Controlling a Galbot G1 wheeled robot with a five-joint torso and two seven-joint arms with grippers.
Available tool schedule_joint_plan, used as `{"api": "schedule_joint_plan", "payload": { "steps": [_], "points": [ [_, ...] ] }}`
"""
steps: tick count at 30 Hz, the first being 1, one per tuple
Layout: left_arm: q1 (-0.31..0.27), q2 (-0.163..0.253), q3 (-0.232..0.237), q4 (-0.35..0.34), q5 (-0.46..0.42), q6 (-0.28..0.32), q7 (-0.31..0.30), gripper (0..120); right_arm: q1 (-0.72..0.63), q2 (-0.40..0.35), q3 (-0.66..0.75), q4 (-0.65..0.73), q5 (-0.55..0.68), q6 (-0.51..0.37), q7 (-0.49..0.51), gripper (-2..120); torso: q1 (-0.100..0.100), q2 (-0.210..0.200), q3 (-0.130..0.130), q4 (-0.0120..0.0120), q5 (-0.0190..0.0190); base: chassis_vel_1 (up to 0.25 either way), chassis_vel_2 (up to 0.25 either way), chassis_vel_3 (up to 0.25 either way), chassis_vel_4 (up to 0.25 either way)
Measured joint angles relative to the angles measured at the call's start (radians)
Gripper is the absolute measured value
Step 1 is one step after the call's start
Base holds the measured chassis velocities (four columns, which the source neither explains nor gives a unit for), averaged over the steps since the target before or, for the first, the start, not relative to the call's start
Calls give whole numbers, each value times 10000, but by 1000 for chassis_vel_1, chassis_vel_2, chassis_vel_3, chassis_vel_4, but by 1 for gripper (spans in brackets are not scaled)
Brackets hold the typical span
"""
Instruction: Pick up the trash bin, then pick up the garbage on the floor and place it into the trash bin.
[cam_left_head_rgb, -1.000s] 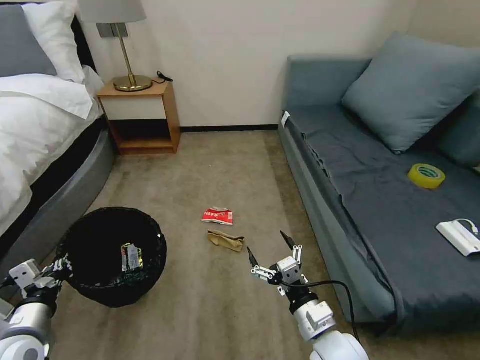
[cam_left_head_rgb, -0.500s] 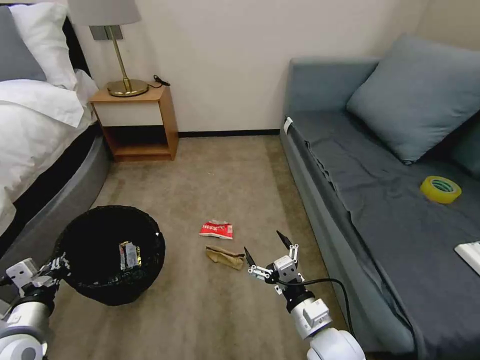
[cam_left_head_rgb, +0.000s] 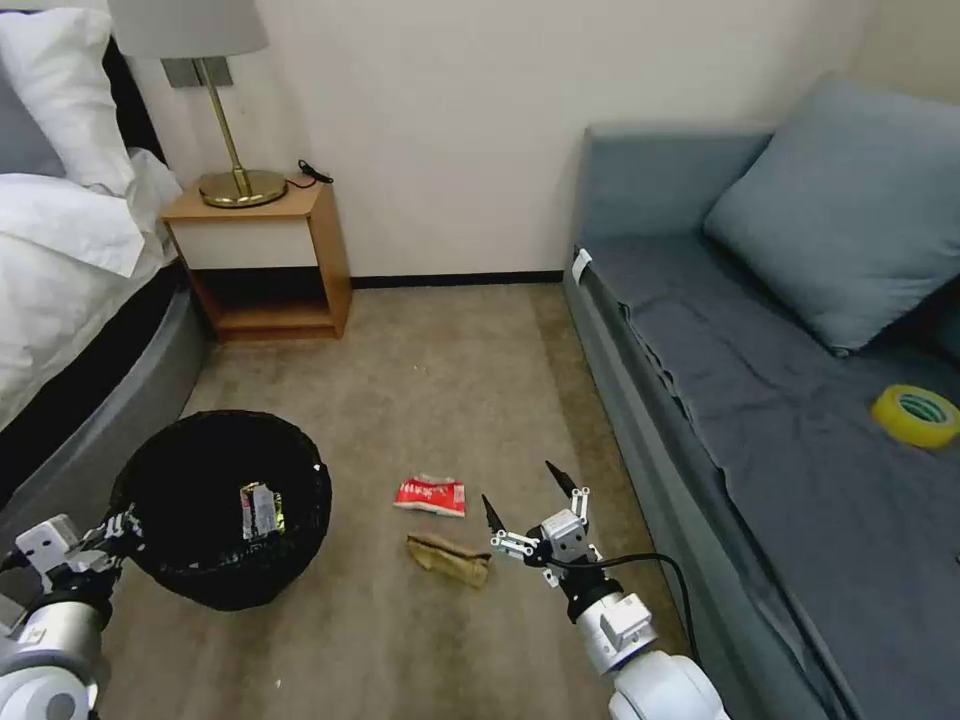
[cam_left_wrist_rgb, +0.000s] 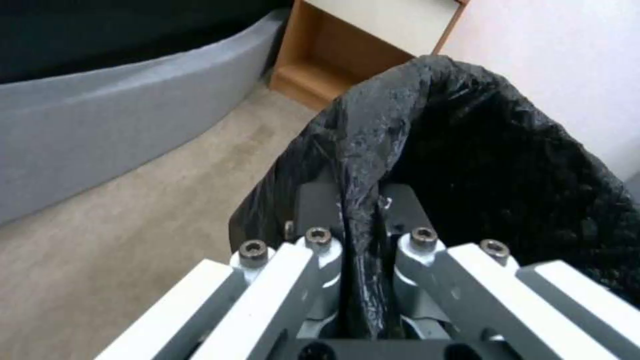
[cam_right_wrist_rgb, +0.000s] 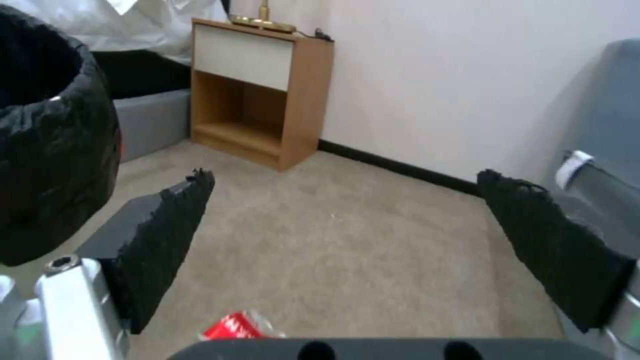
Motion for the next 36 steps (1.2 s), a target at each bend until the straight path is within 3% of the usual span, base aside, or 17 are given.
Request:
{"api": "schedule_joint_plan", "payload": {
  "steps": [10,18,21,26,29,32,36],
  "points": [
    [11,-1,-90,80,-18,-1,34,4,440,-151,-512,-522,370,64,29,100,2,-1,3,-1,-1,-169,184,168,-153],
    [143,14,-35,76,68,-45,155,4,1719,-1401,-1749,-1500,1007,-1022,-960,100,0,0,-1,1,0,13,-8,-8,7],
    [267,211,263,24,259,-137,251,4,3232,-2120,-3214,-2189,1687,-1869,-1216,100,0,0,0,-1,0,0,0,0,0],
    [355,619,549,1,433,-246,356,4,5055,-2404,-4748,-3182,2834,-2797,-1257,100,0,-1,0,1,0,0,0,0,0],
    [322,685,636,0,503,-260,369,4,5859,-2419,-5367,-3634,3465,-3249,-1458,100,1,0,0,1,2,0,0,0,0],
    [299,636,763,-51,627,-262,397,4,7469,-2407,-6642,-4285,4919,-4385,-1963,100,1,-1,2,-1,0,0,0,0,0],
    [412,452,726,-251,779,-303,479,4,8545,-2224,-7644,-4946,5606,-4794,-2398,100,1,-1,2,0,0,0,0,0,0]
  ]
}}
